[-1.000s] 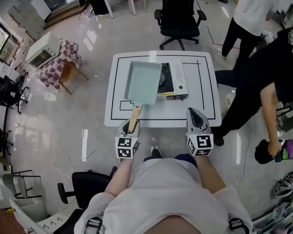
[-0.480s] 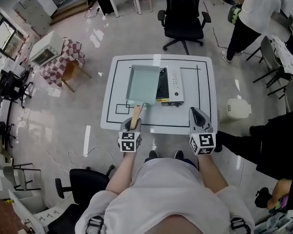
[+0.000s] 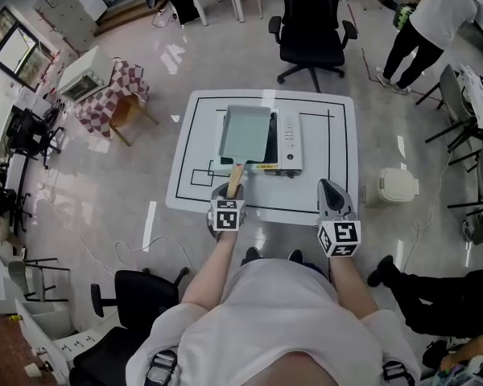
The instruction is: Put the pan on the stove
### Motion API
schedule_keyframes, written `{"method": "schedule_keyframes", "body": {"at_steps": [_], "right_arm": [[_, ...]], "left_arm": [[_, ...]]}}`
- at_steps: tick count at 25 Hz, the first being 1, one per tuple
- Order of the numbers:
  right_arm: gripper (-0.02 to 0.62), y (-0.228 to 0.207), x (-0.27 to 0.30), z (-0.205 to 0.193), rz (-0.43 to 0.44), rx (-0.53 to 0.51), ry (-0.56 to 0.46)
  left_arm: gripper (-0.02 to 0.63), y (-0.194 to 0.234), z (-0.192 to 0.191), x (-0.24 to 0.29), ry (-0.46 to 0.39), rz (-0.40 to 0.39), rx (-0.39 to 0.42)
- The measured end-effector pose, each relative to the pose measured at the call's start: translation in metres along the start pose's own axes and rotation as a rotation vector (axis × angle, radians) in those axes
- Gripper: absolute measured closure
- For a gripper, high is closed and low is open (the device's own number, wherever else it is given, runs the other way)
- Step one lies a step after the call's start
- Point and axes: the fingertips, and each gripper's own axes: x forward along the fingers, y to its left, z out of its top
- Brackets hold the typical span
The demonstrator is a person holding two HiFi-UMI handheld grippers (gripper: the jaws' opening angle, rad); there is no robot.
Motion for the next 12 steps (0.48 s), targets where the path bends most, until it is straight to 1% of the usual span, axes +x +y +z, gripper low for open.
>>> {"method": "schedule_keyframes", "body": {"at_steps": [4,12], "right_arm": [[0.588,-0.005,0.0,-0.006,0.004,0.008,0.008],[0.588,-0.009,-0.001,-0.013,0.017,0.021,0.022]], "left_arm": [[0.5,0.001,0.001,0.011,0.022,0.02,0.0],[0.499,0.004,0.002,0.027,0.085,0.061,-0.031]]}}
